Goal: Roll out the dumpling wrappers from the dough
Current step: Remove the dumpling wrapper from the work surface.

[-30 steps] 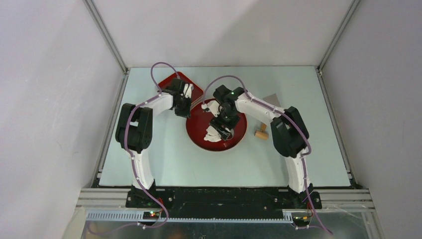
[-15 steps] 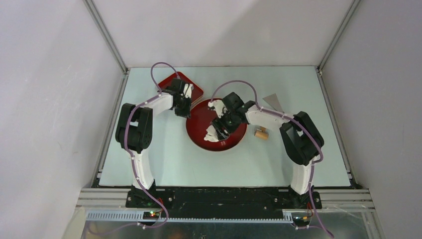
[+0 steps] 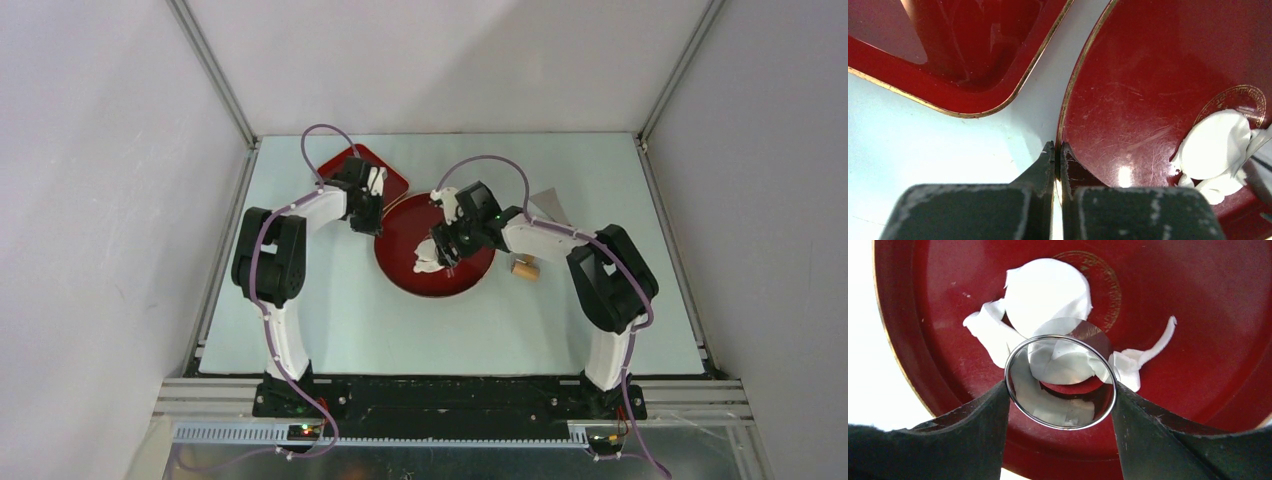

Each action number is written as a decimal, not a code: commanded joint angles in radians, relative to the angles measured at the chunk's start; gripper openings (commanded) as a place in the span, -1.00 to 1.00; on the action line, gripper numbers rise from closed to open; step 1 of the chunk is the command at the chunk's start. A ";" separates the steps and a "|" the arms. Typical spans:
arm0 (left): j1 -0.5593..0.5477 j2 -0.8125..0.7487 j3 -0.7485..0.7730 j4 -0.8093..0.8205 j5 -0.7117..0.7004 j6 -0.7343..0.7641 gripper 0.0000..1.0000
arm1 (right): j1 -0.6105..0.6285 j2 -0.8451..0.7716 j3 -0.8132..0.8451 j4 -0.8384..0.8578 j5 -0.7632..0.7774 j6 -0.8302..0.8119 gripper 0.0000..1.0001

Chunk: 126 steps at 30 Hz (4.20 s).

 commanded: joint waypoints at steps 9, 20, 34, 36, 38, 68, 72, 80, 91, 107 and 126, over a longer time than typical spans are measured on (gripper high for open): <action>-0.003 -0.043 -0.005 0.005 -0.006 0.003 -1.00 | -0.044 0.063 0.142 0.128 0.042 0.041 -0.29; -0.004 -0.043 -0.007 0.005 -0.006 0.003 -1.00 | -0.087 0.085 0.366 -0.038 0.067 0.001 -0.29; -0.003 -0.043 -0.006 0.006 -0.006 0.003 -1.00 | -0.018 0.072 0.306 -0.106 0.008 -0.104 -0.31; -0.004 -0.044 -0.006 0.005 -0.006 0.003 -1.00 | 0.002 0.073 0.292 -0.101 0.019 -0.132 -0.32; -0.004 -0.044 -0.005 0.005 -0.007 0.004 -1.00 | 0.020 0.073 0.279 -0.103 0.033 -0.162 -0.33; -0.003 -0.045 -0.007 0.005 -0.006 0.004 -1.00 | 0.067 0.125 0.263 -0.328 0.377 -0.328 -0.50; -0.004 -0.046 -0.008 0.005 -0.007 0.004 -1.00 | 0.071 0.143 0.264 -0.349 0.417 -0.328 -0.50; -0.003 -0.045 -0.008 0.006 -0.009 0.004 -1.00 | 0.084 0.193 0.286 -0.395 0.496 -0.326 -0.50; -0.004 -0.047 -0.007 0.006 -0.009 0.004 -1.00 | 0.048 0.152 0.443 -0.557 0.436 -0.281 -0.50; -0.003 -0.047 -0.007 0.006 -0.011 0.003 -1.00 | -0.076 0.121 0.618 -0.661 0.043 -0.189 -0.45; -0.003 -0.045 -0.006 0.005 -0.011 0.004 -1.00 | 0.002 0.498 1.066 -0.932 -0.033 -0.191 -0.44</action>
